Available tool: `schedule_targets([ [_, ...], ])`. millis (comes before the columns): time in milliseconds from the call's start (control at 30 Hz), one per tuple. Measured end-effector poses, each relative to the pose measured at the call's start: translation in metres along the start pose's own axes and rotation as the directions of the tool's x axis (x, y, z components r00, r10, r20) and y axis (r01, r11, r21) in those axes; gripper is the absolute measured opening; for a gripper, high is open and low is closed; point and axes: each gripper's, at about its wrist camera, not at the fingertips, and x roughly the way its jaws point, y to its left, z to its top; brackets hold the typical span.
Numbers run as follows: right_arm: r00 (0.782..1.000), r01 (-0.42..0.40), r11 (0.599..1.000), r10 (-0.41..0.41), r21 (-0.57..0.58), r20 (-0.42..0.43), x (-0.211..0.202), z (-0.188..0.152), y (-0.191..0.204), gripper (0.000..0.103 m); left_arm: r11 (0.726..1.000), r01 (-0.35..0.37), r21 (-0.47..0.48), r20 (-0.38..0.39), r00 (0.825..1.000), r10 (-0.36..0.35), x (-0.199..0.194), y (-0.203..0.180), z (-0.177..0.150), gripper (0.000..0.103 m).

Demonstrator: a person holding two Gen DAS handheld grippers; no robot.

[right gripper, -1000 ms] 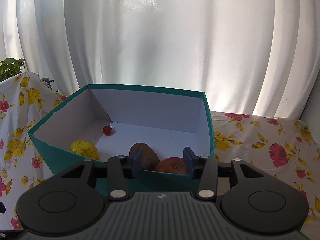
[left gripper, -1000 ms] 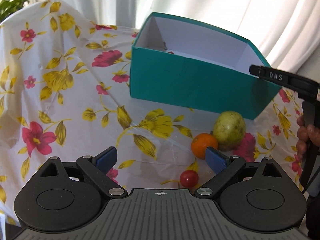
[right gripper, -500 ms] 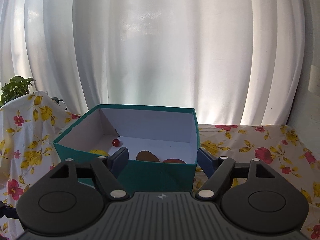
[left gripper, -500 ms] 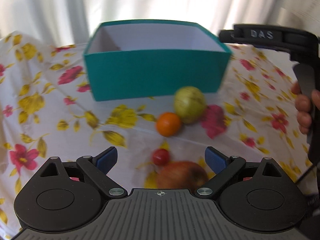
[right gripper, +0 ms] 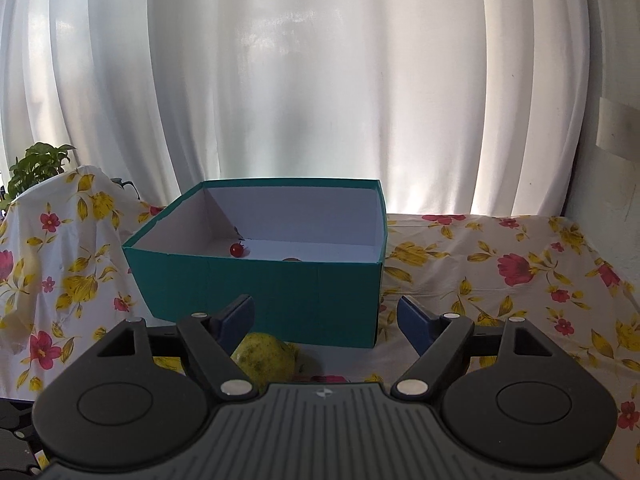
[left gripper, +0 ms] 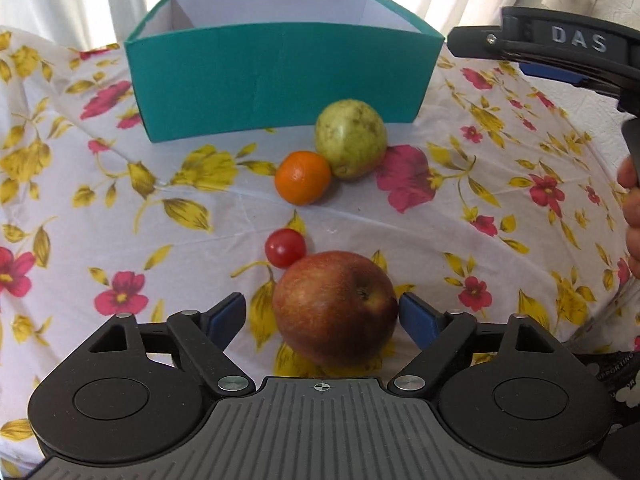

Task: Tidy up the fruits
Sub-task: 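Grasp the red apple with the left gripper while the right gripper grasps the yellow-green pear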

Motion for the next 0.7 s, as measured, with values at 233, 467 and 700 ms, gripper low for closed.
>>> schedule_targets([
  [233, 1.0, 0.01, 1.0, -0.01, 0.006, -0.029, -0.004, -0.01, -0.005, 0.08, 1.0, 0.019, -0.005, -0.048, 0.999, -0.019, 0.017, -0.002, -0.002, 0.077],
  [467, 0.998, -0.001, 1.0, 0.001, 0.006, -0.063, 0.0, -0.017, -0.008, 0.08, 0.999, -0.011, 0.036, -0.003, 1.0, 0.011, 0.02, -0.01, -0.006, 0.075],
  [700, 0.994, -0.033, 0.999, 0.033, -0.005, -0.109, 0.013, -0.025, -0.002, 0.08, 1.0, -0.017, 0.0, 0.023, 1.0, 0.017, 0.005, -0.002, -0.002, 0.075],
])
